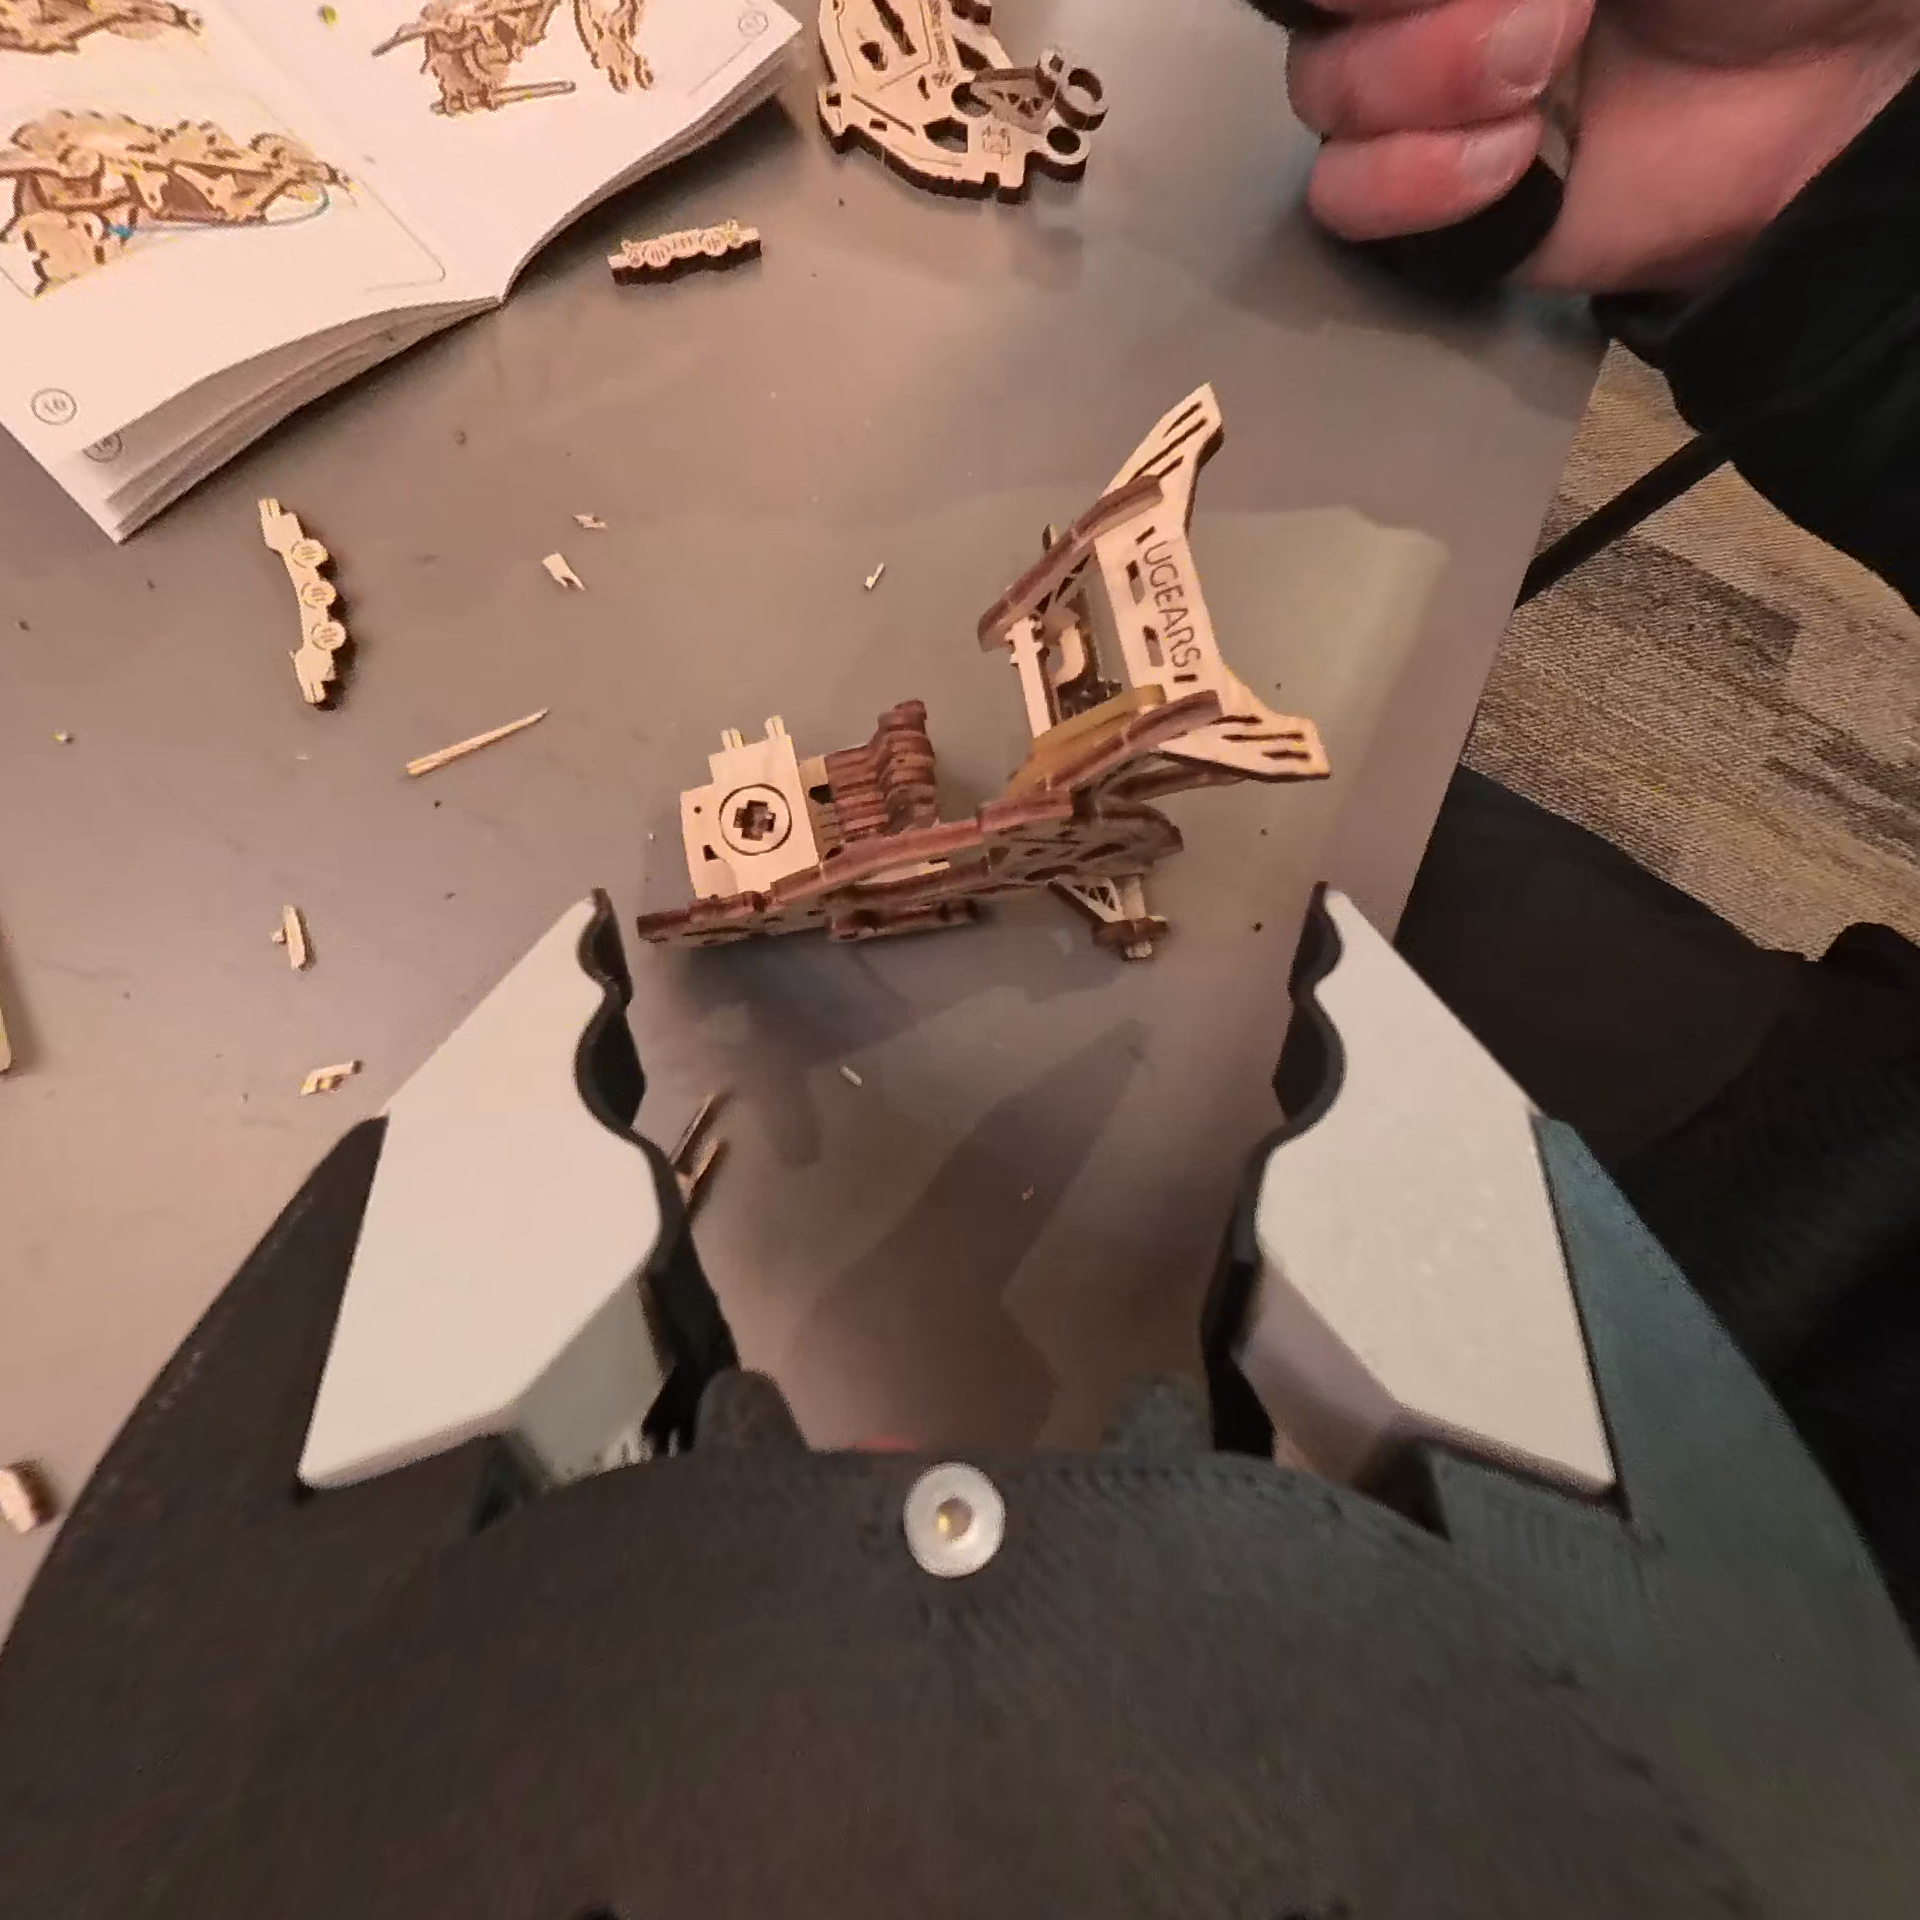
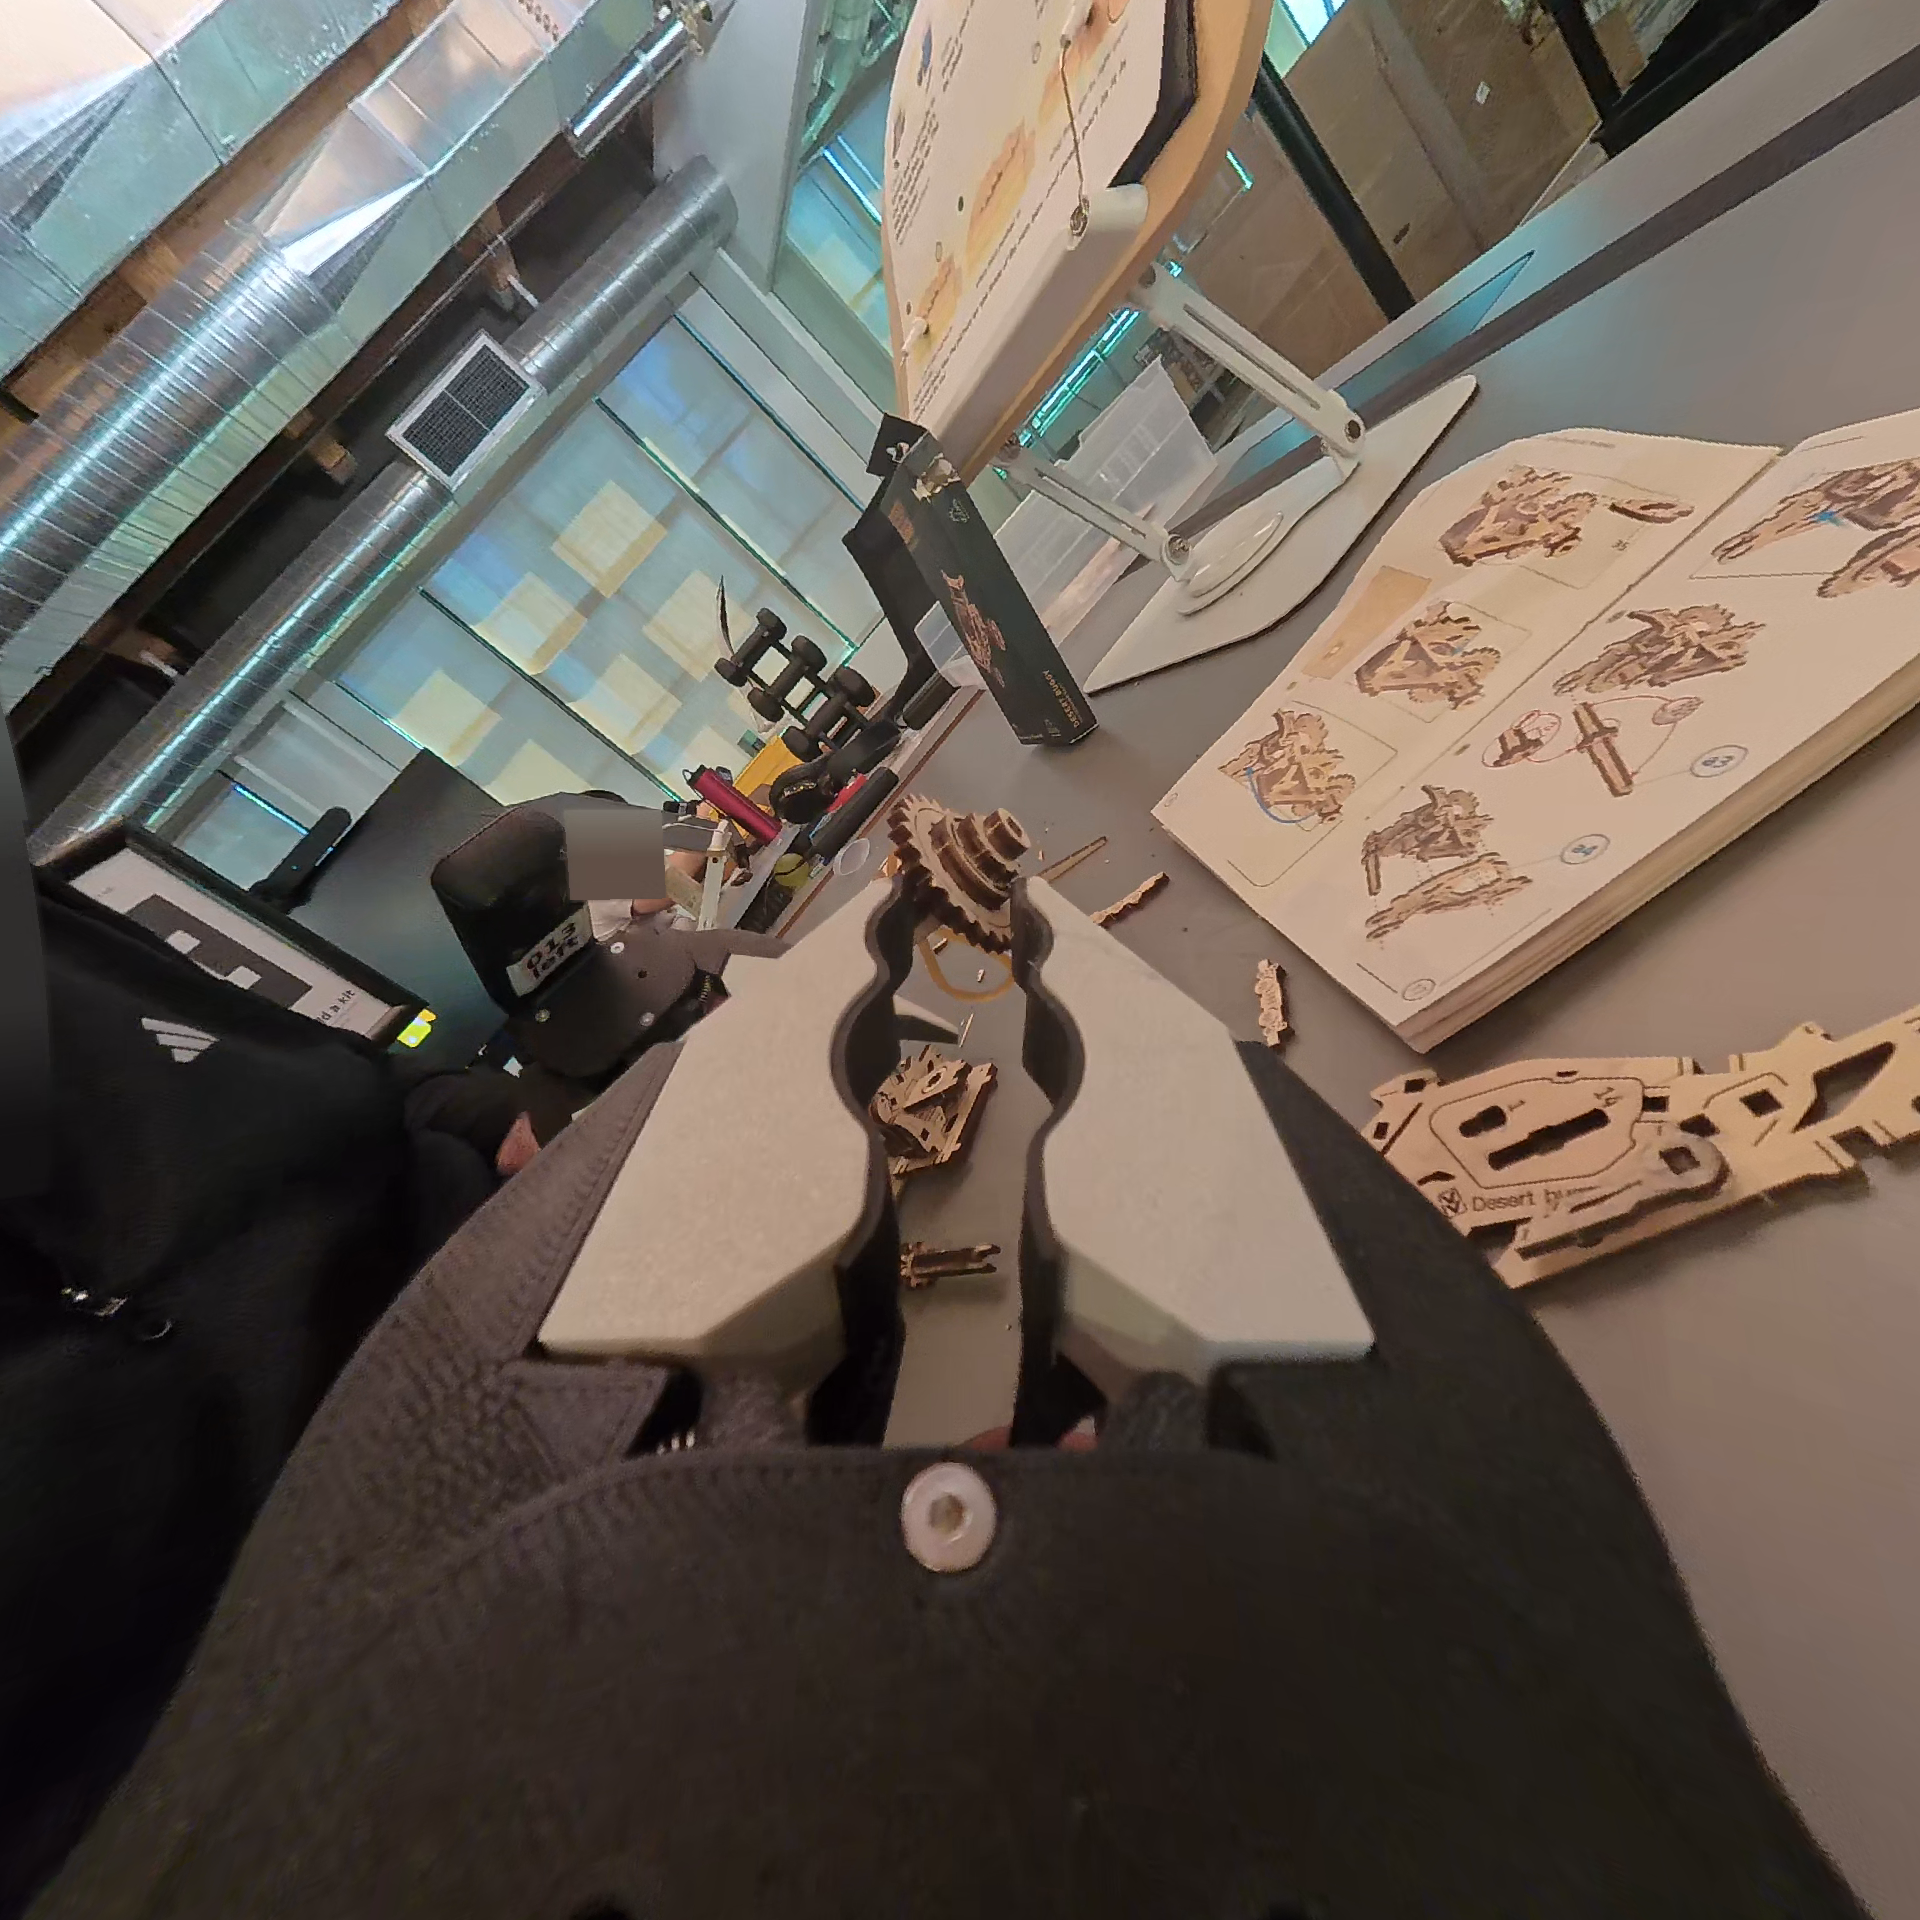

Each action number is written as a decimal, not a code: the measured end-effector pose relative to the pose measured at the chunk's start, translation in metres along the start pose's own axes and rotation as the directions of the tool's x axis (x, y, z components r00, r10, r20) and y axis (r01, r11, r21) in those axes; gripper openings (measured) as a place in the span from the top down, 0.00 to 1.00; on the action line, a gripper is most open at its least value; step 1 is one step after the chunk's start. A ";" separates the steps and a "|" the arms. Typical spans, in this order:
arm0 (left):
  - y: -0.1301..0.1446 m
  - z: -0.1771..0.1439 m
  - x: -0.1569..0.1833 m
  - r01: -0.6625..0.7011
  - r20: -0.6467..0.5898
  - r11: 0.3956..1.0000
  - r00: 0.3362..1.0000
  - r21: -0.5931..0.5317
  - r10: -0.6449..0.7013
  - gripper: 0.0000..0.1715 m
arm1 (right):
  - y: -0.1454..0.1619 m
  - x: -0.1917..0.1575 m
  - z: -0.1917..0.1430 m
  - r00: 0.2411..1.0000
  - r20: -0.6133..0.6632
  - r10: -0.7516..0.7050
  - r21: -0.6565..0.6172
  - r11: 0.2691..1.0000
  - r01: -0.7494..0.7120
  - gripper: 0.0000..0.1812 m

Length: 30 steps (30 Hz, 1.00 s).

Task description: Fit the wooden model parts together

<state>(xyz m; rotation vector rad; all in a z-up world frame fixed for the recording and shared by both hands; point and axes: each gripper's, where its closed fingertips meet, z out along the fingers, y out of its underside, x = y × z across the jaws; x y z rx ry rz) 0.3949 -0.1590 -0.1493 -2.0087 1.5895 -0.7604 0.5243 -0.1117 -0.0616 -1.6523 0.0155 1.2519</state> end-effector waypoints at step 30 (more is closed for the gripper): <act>-0.015 0.009 -0.003 0.018 0.016 0.999 1.000 0.044 -0.019 0.47 | -0.002 -0.005 -0.002 1.000 0.015 -0.027 0.022 0.999 0.026 0.92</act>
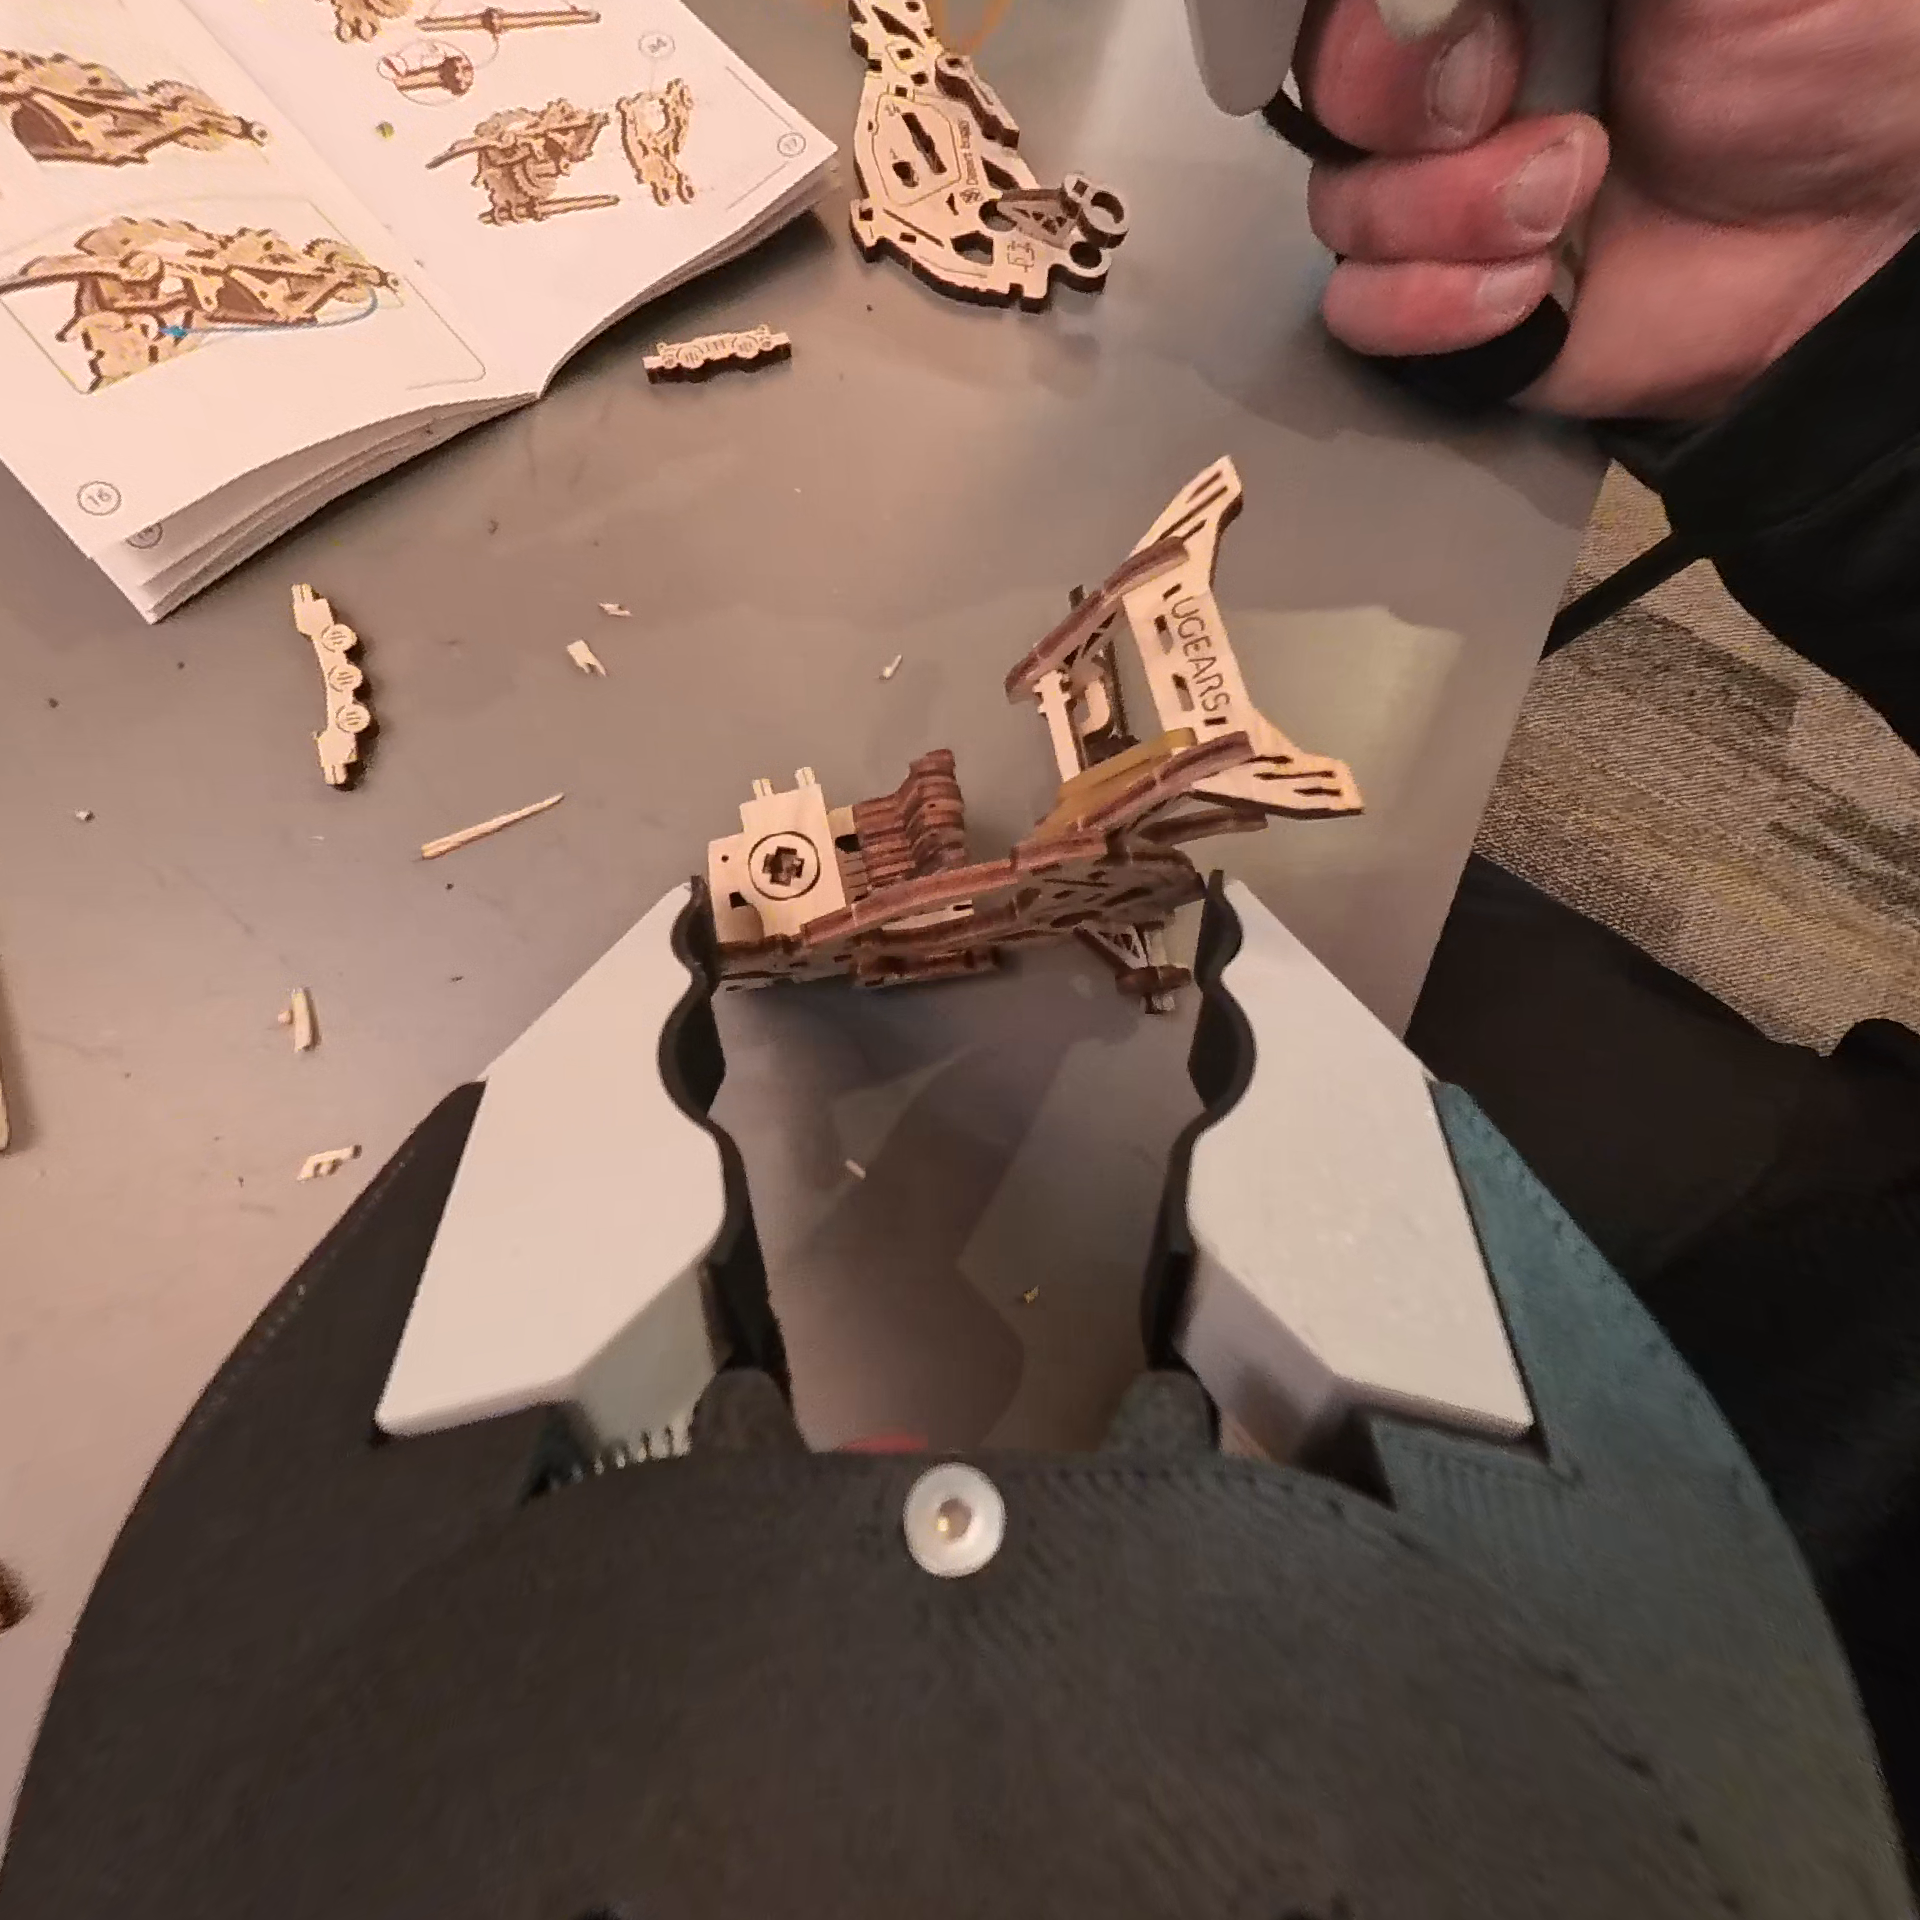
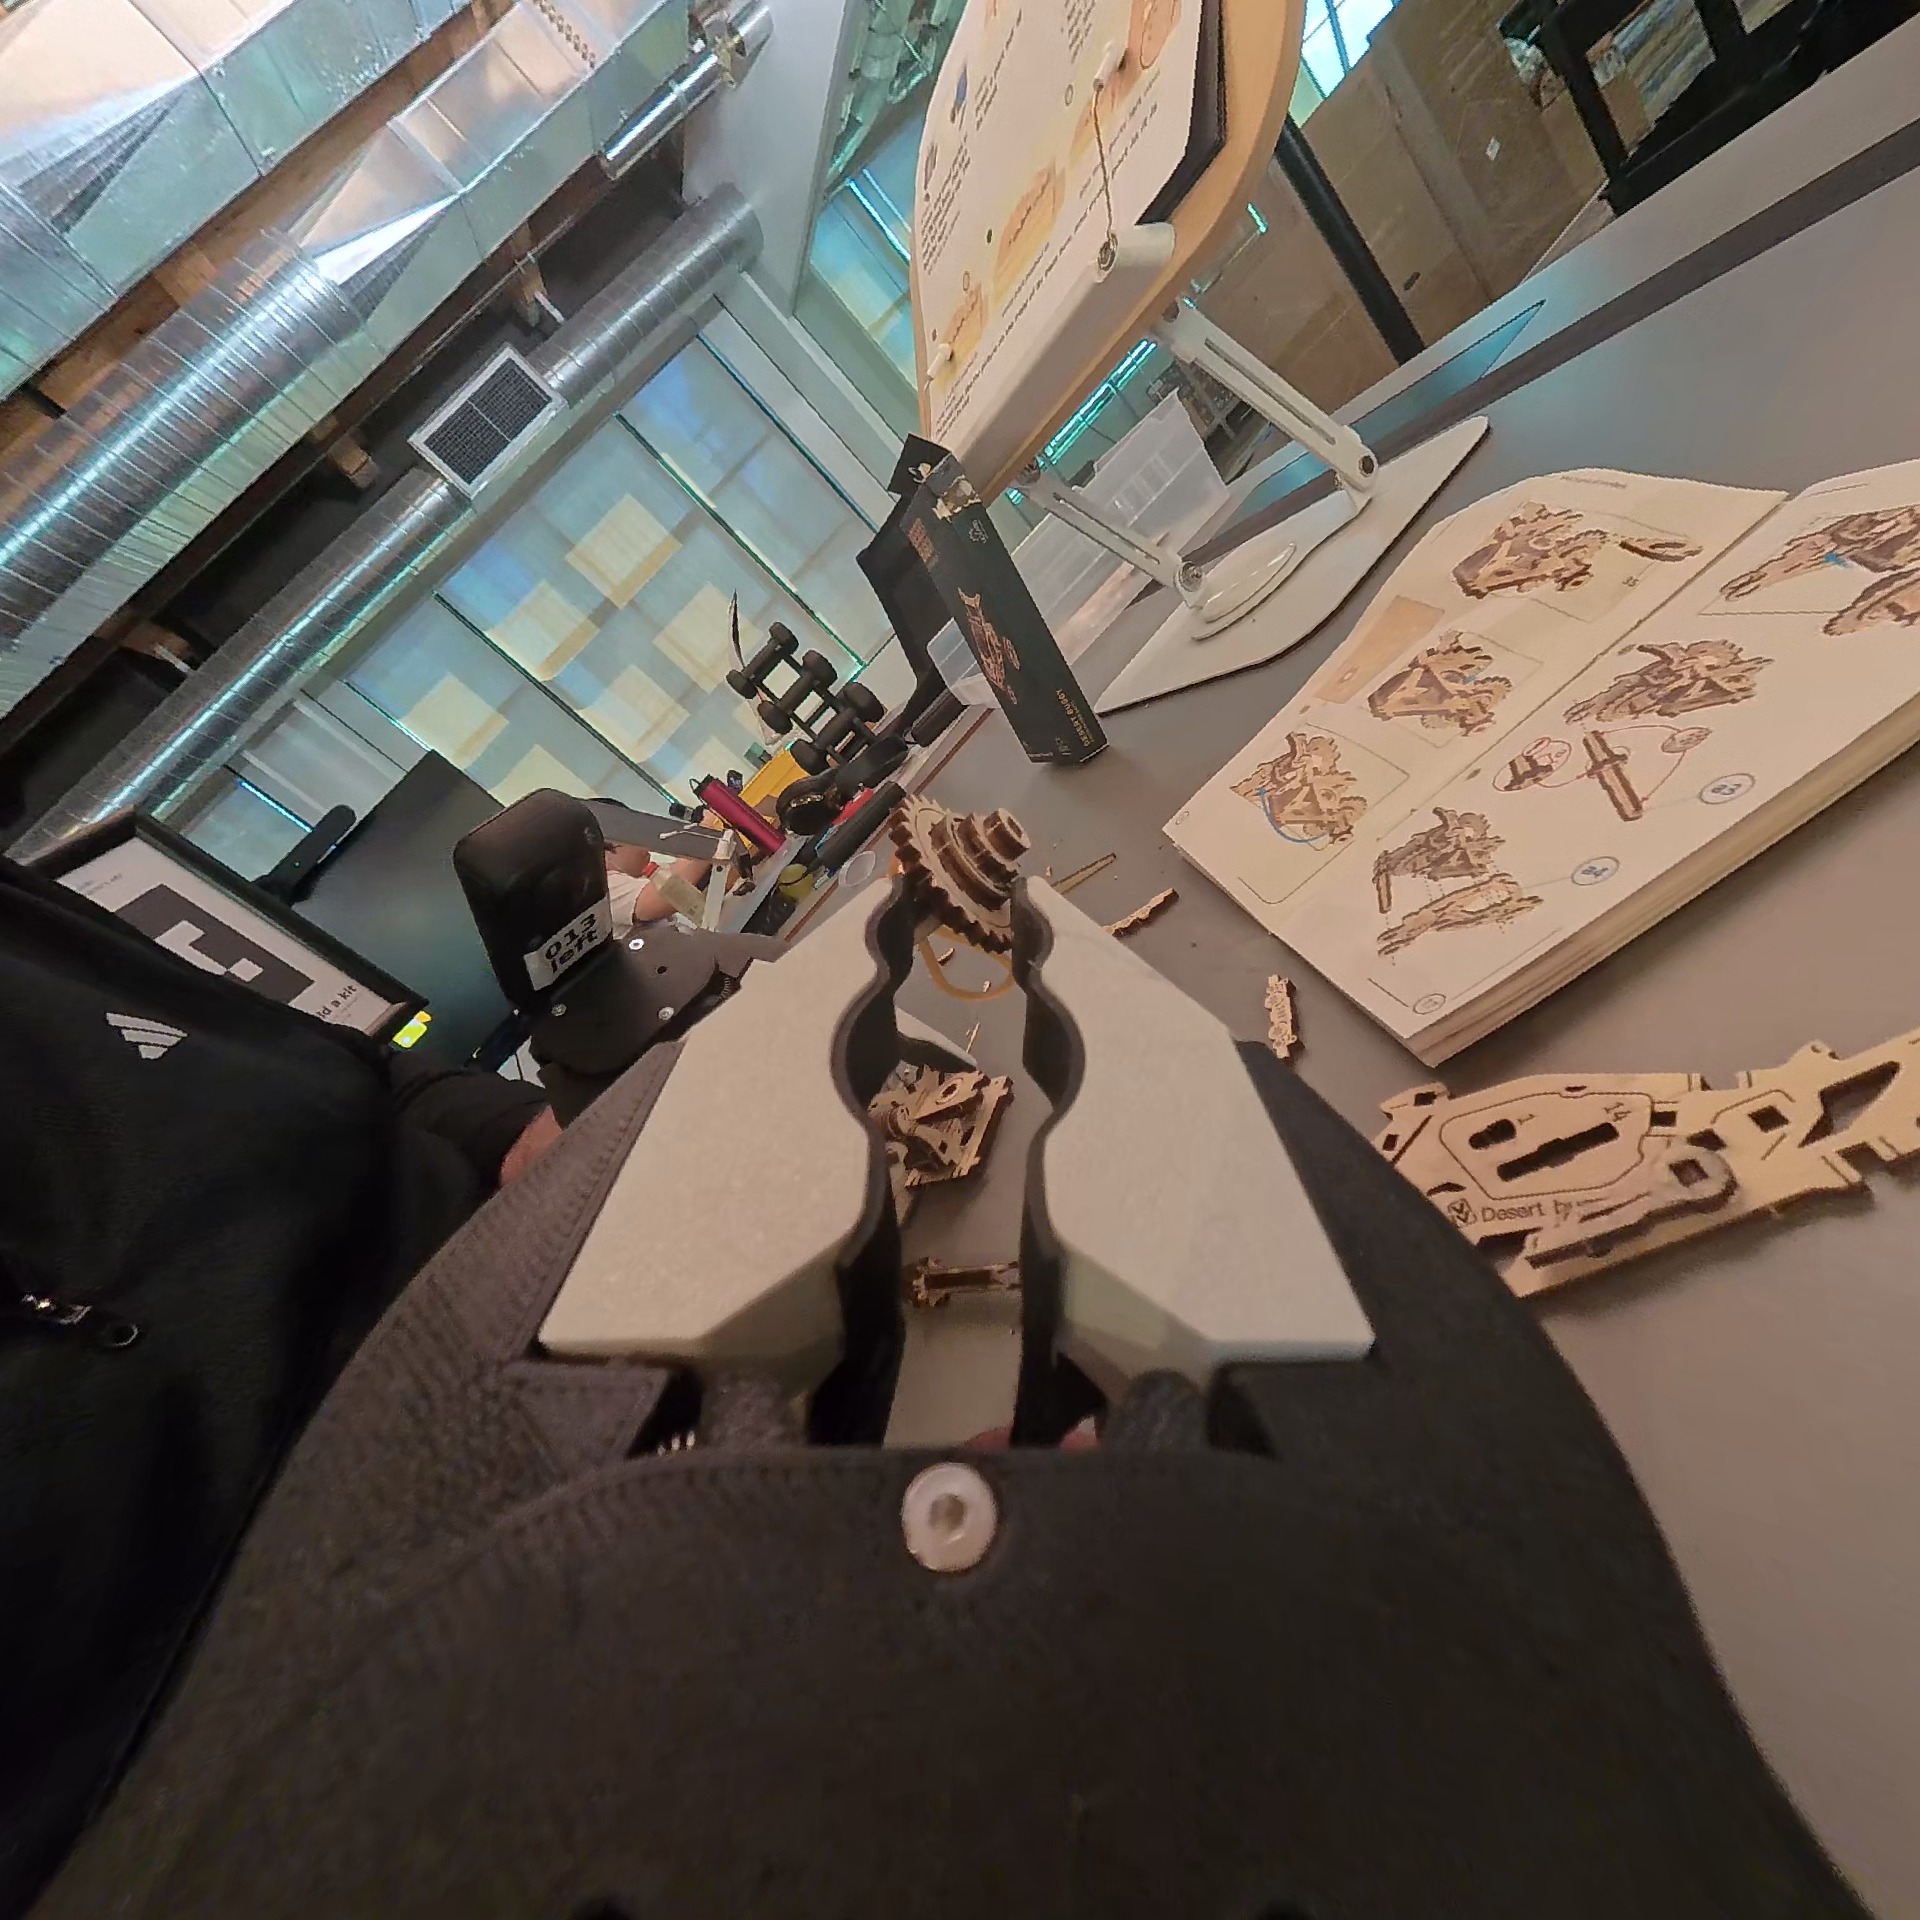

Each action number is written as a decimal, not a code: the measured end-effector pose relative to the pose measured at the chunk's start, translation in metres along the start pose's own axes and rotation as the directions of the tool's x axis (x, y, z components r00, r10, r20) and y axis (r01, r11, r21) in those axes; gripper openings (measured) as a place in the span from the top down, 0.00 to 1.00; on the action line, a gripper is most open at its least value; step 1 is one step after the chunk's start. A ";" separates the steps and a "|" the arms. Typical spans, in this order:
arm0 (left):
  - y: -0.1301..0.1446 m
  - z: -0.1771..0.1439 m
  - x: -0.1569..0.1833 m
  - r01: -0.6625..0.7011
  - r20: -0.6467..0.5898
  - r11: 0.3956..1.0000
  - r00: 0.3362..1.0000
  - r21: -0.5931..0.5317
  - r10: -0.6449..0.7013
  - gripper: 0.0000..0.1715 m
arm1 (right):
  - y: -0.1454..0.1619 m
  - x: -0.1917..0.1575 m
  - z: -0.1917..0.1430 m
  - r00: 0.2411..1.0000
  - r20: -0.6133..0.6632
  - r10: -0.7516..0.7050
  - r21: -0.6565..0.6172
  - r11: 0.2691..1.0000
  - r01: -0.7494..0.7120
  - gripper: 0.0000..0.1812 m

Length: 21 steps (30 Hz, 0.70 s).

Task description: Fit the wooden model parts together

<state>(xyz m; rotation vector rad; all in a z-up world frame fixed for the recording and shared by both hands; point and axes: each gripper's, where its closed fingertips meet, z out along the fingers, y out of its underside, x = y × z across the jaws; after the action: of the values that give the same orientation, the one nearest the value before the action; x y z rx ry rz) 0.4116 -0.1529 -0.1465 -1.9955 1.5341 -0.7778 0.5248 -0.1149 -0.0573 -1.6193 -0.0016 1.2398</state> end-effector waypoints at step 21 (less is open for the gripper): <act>-0.010 -0.023 -0.018 -0.019 -0.081 0.995 0.996 0.095 0.027 0.48 | 0.005 0.004 0.003 0.999 -0.046 0.002 -0.032 0.999 -0.004 0.92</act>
<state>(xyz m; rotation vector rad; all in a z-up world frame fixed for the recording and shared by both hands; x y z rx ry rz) 0.3987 -0.1337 -0.1259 -1.8958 1.5348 -0.9162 0.5220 -0.1126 -0.0638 -1.6759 0.0094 1.2103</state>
